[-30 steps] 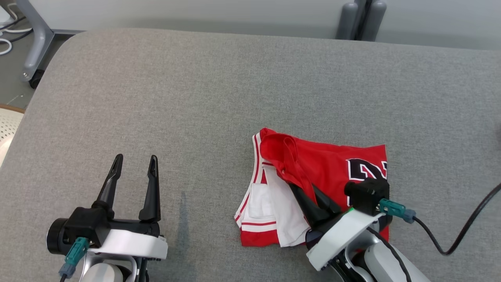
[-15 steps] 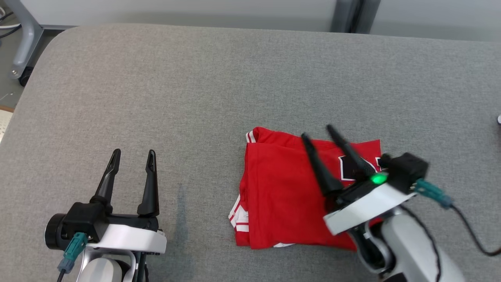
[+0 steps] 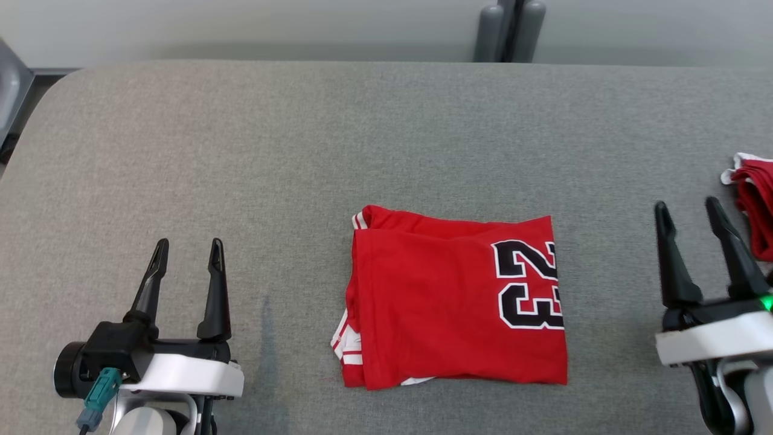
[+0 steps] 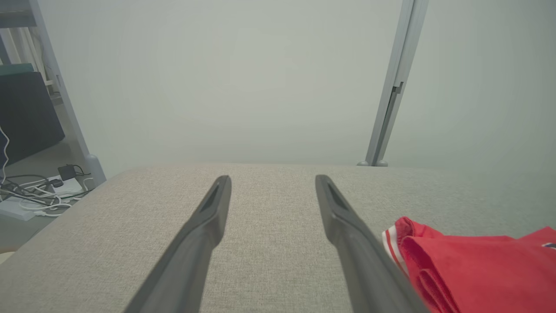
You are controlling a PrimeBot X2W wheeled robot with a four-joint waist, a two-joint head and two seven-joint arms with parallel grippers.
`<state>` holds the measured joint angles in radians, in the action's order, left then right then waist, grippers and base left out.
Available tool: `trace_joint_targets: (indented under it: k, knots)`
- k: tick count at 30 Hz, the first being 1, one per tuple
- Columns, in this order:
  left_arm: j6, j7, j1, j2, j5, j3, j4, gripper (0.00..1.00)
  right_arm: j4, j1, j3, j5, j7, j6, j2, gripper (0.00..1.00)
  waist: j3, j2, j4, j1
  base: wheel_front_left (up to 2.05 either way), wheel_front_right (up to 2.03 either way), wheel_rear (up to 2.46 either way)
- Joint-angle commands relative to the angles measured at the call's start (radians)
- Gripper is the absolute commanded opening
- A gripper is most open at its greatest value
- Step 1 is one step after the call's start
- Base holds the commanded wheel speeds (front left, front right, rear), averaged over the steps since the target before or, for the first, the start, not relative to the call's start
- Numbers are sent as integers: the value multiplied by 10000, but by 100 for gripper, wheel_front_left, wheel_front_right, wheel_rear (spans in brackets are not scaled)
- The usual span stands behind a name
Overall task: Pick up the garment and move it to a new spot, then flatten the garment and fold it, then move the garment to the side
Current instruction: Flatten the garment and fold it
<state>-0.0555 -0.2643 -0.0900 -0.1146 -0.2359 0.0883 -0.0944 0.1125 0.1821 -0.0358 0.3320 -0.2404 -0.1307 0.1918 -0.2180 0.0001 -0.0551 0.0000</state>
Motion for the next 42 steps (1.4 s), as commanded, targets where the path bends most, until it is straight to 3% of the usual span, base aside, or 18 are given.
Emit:
trace_joint_targets:
  k: [1, 26, 42]
  knots:
    - [-69, -8, 59, -93, 100, -43, 47, 100, -104, -244, 184, -140, 89, -3, 14, 100, 136, -1, 132, 0, 0, 0, 0]
    - [-303, 867, 2125, -569, 63, 122, 649, 100, -1140, -3184, 800, -807, 1173, -3, -562, 100, 2244, -1, 572, 0, 0, 0, 0]
    - [-421, 1308, 2629, -813, -84, 138, 1147, 100, -1548, -3640, 887, -919, 1399, -3, -822, 100, 2360, -1, 586, 0, 0, 0, 0]
